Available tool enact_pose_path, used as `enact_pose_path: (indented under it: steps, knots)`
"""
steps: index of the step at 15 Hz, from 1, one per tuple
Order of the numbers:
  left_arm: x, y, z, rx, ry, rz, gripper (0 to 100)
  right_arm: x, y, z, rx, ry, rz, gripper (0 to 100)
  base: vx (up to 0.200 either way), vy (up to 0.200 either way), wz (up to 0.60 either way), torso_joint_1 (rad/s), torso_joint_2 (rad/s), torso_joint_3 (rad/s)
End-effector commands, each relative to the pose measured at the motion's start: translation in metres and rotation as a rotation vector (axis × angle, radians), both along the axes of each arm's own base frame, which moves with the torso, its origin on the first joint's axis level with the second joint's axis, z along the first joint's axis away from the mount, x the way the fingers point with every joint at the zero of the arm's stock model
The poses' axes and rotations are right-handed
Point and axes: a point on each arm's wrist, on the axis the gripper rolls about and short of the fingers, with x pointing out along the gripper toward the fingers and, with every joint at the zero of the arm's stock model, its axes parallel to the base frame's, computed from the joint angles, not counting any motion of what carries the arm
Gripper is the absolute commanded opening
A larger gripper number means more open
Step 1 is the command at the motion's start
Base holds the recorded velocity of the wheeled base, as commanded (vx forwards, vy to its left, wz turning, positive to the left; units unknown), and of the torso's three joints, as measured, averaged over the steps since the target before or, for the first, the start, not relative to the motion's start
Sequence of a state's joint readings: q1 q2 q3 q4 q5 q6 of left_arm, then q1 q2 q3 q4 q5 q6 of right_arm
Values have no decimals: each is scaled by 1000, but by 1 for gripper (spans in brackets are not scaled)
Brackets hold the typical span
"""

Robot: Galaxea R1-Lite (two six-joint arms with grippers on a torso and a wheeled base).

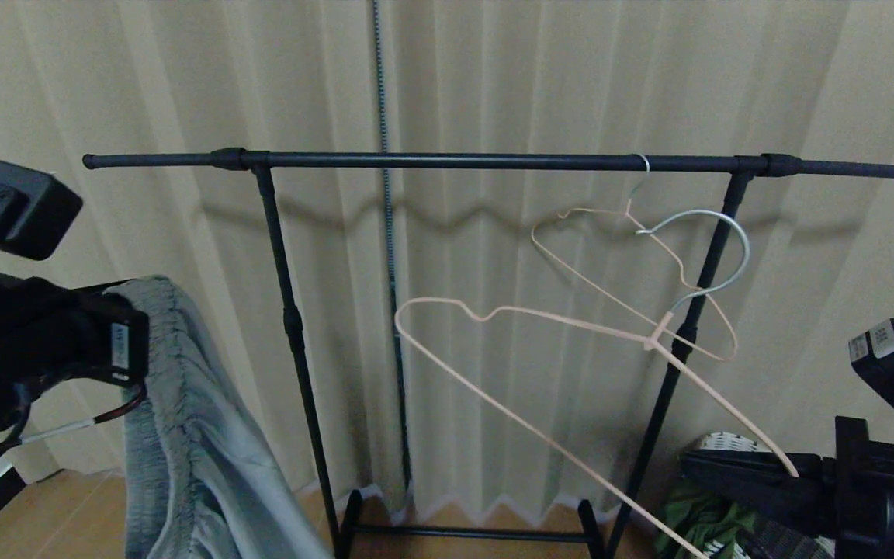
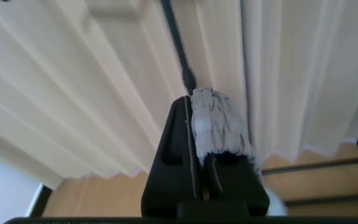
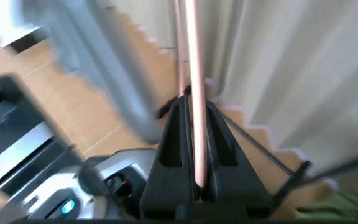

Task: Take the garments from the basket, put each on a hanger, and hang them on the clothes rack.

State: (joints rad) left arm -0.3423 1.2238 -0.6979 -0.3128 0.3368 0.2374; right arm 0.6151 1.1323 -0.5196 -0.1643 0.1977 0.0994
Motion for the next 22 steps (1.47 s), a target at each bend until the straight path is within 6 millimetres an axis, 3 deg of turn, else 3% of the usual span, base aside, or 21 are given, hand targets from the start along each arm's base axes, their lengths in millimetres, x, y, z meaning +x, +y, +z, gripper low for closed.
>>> enact_pose_path:
  steps: [1, 5, 7, 11, 22]
  knots:
    - [40, -33, -13, 1, 81, 17, 0, -7, 10, 0, 12, 16, 71, 0, 0, 0, 0, 0, 0, 0]
    - [72, -60, -19, -75, 92, 106, 0, -18, 26, 8, 100, 94, 142, 0, 0, 0, 0, 0, 0, 0]
    - [77, -71, -17, -132, 82, 96, 0, -20, 31, 8, 93, 101, 172, 0, 0, 0, 0, 0, 0, 0]
    - [78, -72, -9, -165, 58, 99, 0, -16, 42, 9, 85, 111, 198, 0, 0, 0, 0, 0, 0, 0]
    - [72, -68, -4, -165, 68, 106, 0, 17, 81, 2, 37, 188, 157, 0, 0, 0, 0, 0, 0, 0]
